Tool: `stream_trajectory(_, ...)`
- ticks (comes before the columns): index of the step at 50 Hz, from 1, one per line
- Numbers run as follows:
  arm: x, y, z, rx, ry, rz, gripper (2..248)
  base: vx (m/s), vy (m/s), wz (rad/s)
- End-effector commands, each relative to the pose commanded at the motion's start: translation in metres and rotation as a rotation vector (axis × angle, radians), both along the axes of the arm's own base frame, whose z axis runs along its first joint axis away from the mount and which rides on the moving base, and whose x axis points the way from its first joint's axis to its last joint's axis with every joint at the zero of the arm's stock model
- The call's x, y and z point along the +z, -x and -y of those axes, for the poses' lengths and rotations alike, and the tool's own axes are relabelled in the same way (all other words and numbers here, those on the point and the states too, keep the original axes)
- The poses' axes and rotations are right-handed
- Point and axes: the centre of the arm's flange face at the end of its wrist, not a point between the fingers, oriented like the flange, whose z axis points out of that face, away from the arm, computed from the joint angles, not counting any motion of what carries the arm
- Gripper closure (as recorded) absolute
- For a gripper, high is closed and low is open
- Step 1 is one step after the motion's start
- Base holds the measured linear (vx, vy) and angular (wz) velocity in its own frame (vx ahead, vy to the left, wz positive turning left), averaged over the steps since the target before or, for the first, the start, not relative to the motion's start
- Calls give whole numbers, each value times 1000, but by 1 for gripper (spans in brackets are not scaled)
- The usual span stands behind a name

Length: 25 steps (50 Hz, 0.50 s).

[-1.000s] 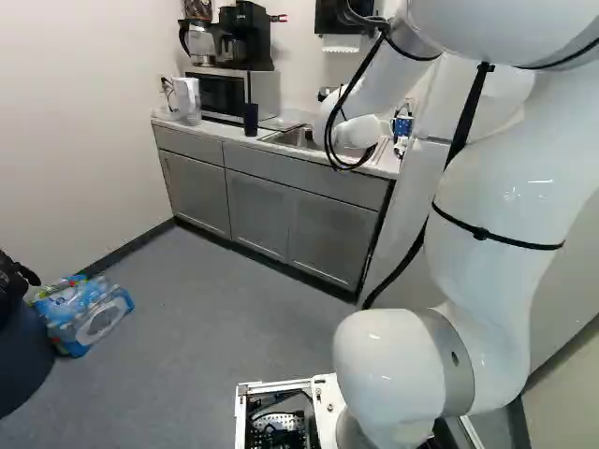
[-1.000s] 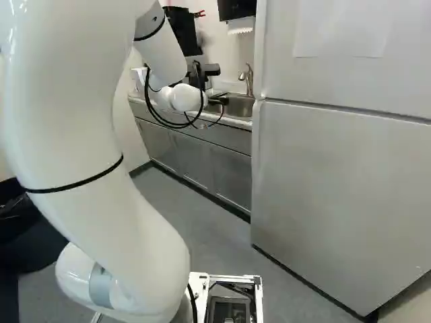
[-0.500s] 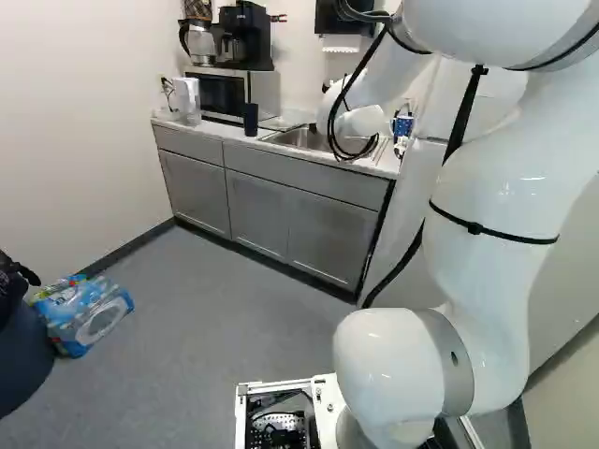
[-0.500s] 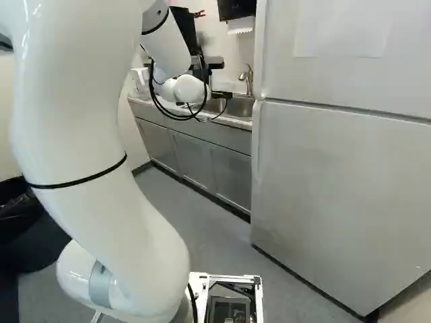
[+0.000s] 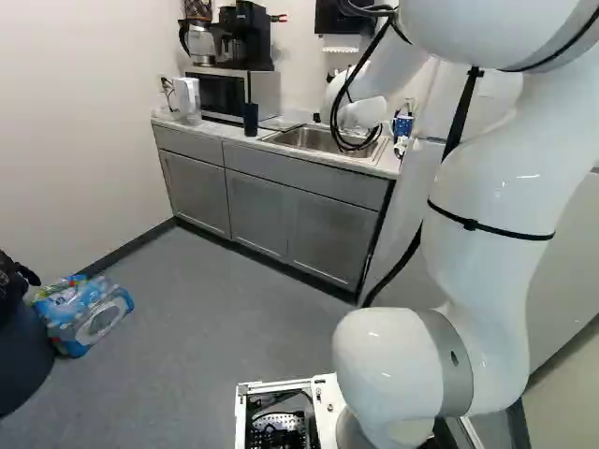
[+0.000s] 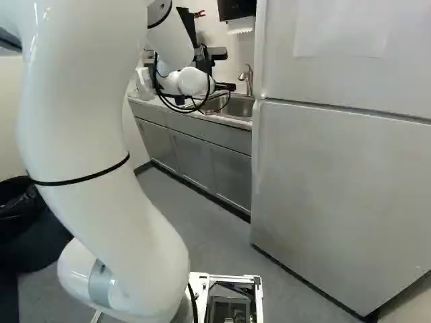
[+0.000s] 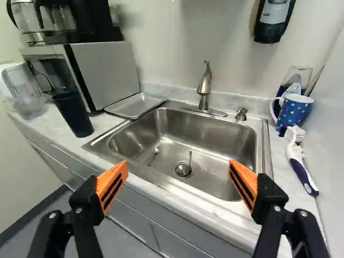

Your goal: Rinse the cup and place it in the tray

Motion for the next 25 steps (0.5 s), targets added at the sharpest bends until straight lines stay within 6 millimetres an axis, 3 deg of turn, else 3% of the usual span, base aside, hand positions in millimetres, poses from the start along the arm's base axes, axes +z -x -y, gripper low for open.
stream_trajectory(25,27,-16,12,-16,7,55,3,0,0,0)
